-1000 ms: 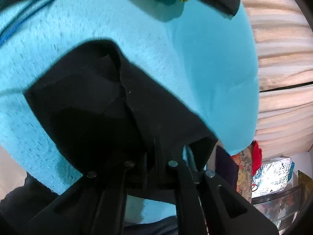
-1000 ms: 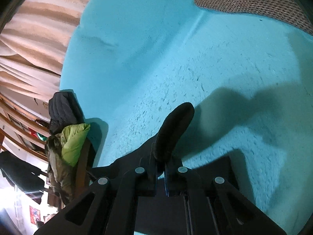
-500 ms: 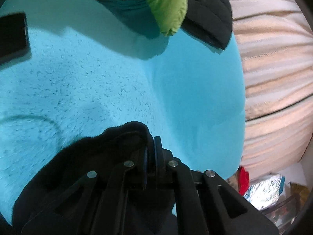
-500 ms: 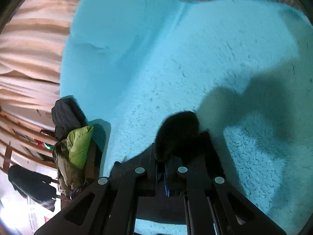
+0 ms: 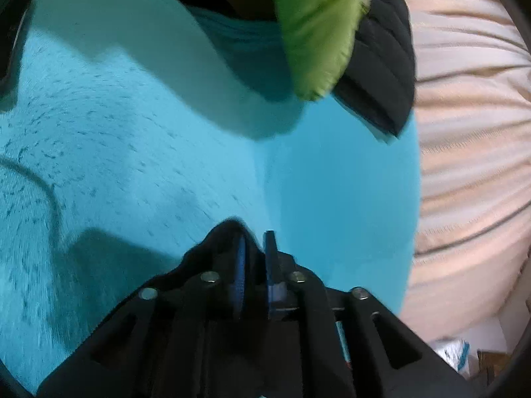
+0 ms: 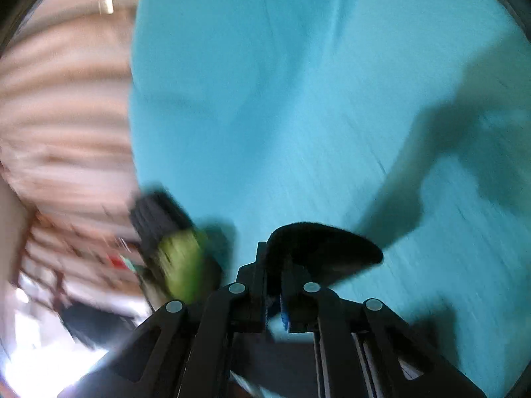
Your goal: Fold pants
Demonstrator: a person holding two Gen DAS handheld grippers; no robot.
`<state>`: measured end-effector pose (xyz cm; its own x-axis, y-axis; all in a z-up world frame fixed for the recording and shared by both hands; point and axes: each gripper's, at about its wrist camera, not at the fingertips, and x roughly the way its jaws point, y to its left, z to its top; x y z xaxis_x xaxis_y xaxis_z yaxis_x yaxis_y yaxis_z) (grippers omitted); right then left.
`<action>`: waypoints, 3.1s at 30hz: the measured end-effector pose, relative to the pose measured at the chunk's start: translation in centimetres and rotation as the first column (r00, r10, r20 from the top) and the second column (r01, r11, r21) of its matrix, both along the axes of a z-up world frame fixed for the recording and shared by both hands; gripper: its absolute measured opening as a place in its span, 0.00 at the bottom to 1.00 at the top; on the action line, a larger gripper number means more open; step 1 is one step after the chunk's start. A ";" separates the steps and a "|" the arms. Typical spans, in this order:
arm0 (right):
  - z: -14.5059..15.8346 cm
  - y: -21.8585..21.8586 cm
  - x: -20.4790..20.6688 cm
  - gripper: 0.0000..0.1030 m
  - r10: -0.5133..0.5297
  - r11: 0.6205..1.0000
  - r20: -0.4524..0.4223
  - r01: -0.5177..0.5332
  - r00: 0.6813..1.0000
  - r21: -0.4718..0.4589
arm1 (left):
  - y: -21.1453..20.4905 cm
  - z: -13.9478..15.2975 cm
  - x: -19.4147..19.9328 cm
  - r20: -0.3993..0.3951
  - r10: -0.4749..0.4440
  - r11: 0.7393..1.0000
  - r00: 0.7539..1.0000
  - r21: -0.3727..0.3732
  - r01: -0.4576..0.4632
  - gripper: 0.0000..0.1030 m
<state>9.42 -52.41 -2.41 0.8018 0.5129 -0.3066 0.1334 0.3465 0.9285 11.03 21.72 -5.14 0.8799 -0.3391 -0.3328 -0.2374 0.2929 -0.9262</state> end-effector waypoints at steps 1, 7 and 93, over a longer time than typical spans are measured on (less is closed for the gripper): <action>-0.4 0.2 0.6 0.32 -0.031 0.998 -0.039 0.030 0.999 -0.048 | -0.1 -0.3 0.0 -0.010 -0.009 1.000 1.000 0.005 0.009 0.48; -2.2 2.1 -0.4 0.51 -0.021 0.988 -0.131 0.001 0.991 -0.151 | 0.1 1.6 -1.2 0.066 0.002 0.998 0.998 0.064 -0.006 0.77; -0.3 17.0 -2.4 0.81 0.270 0.353 -0.315 -0.398 0.910 -0.847 | -15.7 7.8 -2.2 -0.207 -0.061 0.298 0.976 0.930 0.216 0.89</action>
